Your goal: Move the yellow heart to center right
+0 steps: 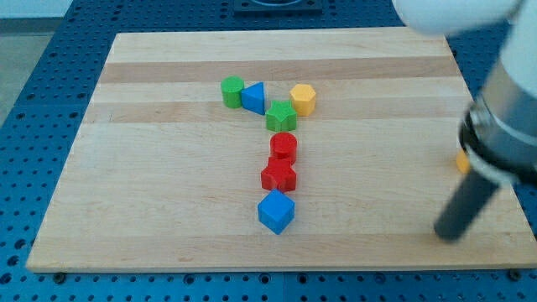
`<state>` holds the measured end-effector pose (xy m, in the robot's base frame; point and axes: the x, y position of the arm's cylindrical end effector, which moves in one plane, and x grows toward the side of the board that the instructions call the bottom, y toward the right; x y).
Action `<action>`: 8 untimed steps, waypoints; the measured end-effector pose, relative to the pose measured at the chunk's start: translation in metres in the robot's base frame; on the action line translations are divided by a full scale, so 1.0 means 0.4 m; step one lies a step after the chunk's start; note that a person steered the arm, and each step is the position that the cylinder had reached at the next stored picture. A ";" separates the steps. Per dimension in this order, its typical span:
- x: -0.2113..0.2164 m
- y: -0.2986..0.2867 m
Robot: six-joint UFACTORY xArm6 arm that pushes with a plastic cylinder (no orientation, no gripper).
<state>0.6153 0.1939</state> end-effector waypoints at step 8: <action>-0.536 0.378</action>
<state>0.4008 0.3452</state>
